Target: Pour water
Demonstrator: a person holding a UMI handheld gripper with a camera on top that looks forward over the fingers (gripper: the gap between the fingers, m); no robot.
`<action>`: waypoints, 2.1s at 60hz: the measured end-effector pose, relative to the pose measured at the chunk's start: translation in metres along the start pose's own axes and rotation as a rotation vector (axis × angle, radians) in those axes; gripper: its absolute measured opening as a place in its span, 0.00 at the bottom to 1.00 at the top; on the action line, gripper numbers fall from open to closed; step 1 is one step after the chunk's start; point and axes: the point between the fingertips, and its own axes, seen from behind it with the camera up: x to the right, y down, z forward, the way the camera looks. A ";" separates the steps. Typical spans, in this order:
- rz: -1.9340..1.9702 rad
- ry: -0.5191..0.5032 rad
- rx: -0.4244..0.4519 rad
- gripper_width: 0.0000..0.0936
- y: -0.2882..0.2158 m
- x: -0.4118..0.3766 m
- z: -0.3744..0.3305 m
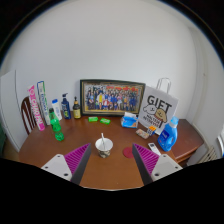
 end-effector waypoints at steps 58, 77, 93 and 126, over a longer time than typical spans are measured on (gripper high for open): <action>0.081 -0.114 0.129 0.91 0.020 -0.356 0.232; 0.030 -0.065 0.195 0.83 0.013 -0.377 0.328; 0.034 -0.053 0.224 0.44 0.016 -0.376 0.340; 0.675 -0.403 0.307 0.33 -0.088 -0.318 0.212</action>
